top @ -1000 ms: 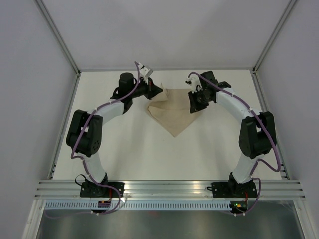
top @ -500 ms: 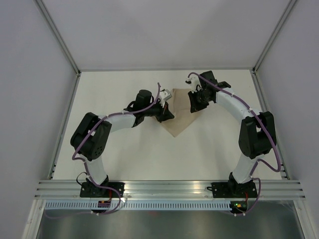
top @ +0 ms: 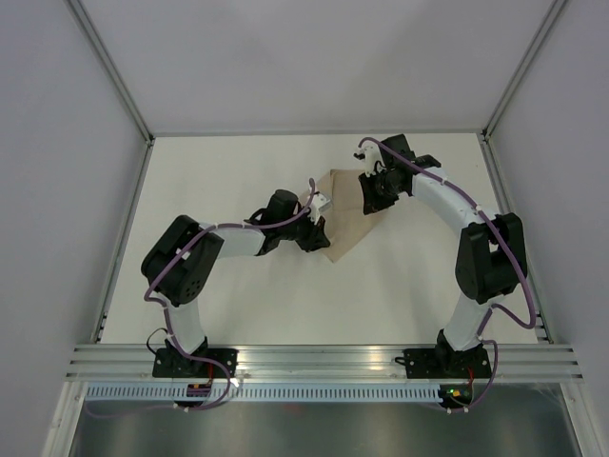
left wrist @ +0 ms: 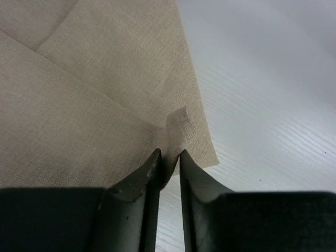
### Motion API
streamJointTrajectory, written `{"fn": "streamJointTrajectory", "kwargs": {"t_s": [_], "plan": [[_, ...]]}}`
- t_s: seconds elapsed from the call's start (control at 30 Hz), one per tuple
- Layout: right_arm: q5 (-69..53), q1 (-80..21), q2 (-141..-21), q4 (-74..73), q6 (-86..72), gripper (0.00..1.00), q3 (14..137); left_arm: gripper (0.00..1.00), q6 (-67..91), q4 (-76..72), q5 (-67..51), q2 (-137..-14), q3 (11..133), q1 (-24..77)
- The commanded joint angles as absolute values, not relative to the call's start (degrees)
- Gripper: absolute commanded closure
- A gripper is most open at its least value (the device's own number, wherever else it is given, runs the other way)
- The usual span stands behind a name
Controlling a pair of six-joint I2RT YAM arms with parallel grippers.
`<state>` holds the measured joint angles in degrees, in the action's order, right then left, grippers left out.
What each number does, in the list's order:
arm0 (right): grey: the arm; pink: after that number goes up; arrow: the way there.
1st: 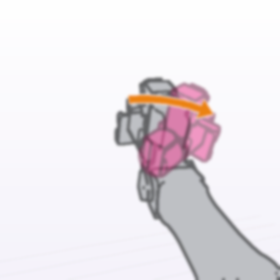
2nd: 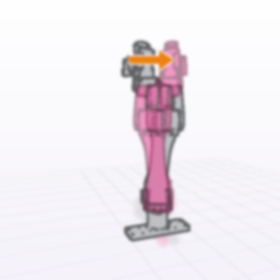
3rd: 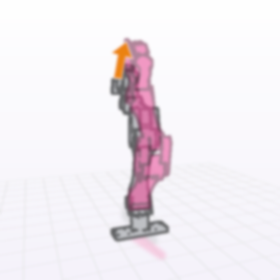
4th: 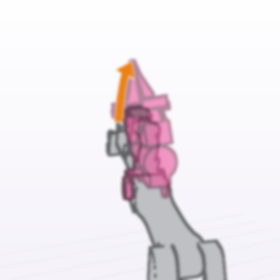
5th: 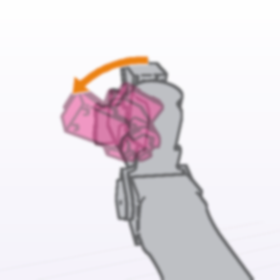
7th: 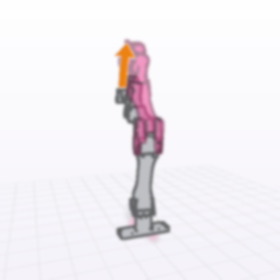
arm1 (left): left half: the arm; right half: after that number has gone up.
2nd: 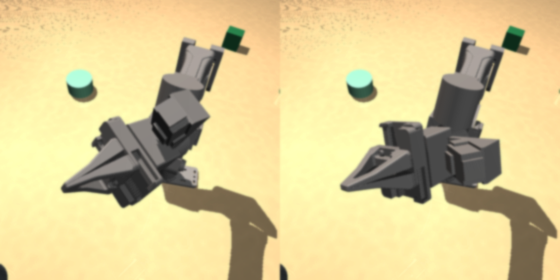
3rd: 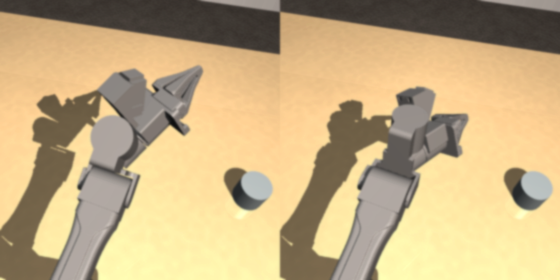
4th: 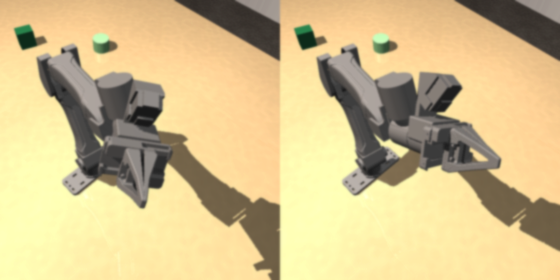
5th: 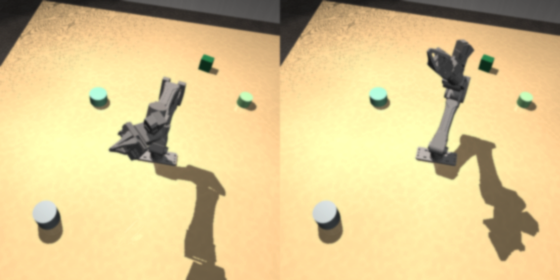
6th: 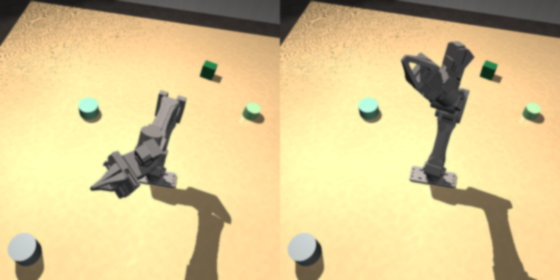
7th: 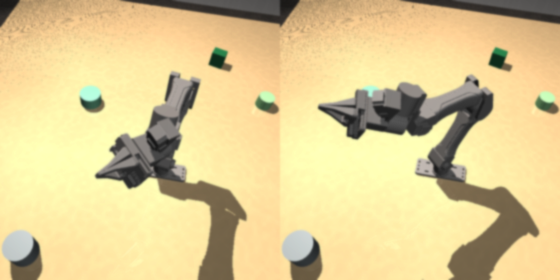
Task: Fold the napkin, place the utensils inside, and roll it up
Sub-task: Fold the napkin at the center of the board.
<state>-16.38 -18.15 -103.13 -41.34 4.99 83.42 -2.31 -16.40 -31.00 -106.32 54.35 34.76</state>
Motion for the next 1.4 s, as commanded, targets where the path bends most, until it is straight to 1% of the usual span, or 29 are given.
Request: {"fn": "streamJointTrajectory", "kwargs": {"t_s": [0.0,0.03,0.07,0.13,0.2,0.23,0.37,0.6,0.67,0.77,0.87,0.97,1.0,1.1,1.17,1.2,1.27,1.3,1.37], "plan": [[-15.12,-18.37,-103.71,-41.48,5.19,0.83,86.13,0.71,-3.17,-19.24,-28.65,-106.00,53.79,35.24],[-15.12,-18.46,-103.71,-41.48,5.19,0.83,86.13,0.69,-2.73,-19.60,-28.74,-105.91,53.79,35.33],[-15.12,-18.54,-103.71,-41.48,5.19,0.83,86.13,0.63,-2.64,-19.95,-28.83,-105.73,53.79,35.25],[-15.03,-18.46,-103.71,-41.48,5.19,0.83,86.13,0.60,-2.03,-20.74,-28.74,-105.38,54.14,35.33],[-14.94,-18.46,-103.62,-41.57,5.27,0.83,86.04,0.54,-1.59,-21.18,-28.92,-105.21,54.75,35.33],[-14.85,-18.46,-103.62,-41.49,5.36,0.83,86.04,0.54,-1.50,-21.53,-29.00,-105.03,54.93,35.42],[-14.77,-18.54,-103.71,-41.48,5.54,0.83,85.61,0.48,-0.70,-22.76,-29.62,-104.33,55.63,35.42],[-14.77,-18.54,-103.80,-41.31,5.80,0.83,85.52,0.44,-0.53,-23.81,-30.85,-104.50,57.48,35.42],[-14.77,-18.63,-103.89,-41.48,5.80,0.83,85.60,0.42,1.75,-25.04,-30.94,-103.89,57.57,35.25],[-14.15,-18.81,-104.41,-41.40,5.71,0.83,85.26,0.39,2.72,-26.54,-29.97,-102.92,57.57,35.16],[-11.01,-18.81,-105.90,-40.87,5.80,0.83,84.82,0.36,3.34,-26.46,-26.20,-101.52,57.92,34.72],[-7.14,-18.72,-107.22,-39.56,5.63,0.85,83.94,0.36,3.95,-26.54,-20.32,-99.76,57.48,33.93],[-6.68,-18.81,-107.57,-39.20,5.45,0.85,83.67,0.36,4.48,-26.80,-15.78,-99.23,57.13,33.58],[-5.36,-18.54,-107.67,-38.06,5.18,0.85,82.18,0.35,6.85,-26.80,-9.69,-98.17,58.18,31.03],[-4.57,-18.54,-107.75,-37.36,4.75,0.86,80.86,0.35,7.82,-22.43,-5.82,-99.31,60.98,29.01],[-3.87,-18.54,-107.84,-37.18,4.66,0.86,80.34,0.36,7.91,-20.67,-1.54,-100.36,64.39,28.48],[-2.91,-18.54,-108.02,-36.22,4.31,0.87,78.76,0.38,7.74,-14.70,1.22,-104.13,68.27,26.99],[-2.20,-18.46,-108.19,-35.86,4.31,0.87,78.23,0.40,7.39,-12.68,2.36,-105.63,72.47,26.55],[-1.41,-18.37,-108.54,-34.90,4.22,0.88,76.73,0.43,6.86,-8.36,4.21,-109.40,75.75,25.84]]}}
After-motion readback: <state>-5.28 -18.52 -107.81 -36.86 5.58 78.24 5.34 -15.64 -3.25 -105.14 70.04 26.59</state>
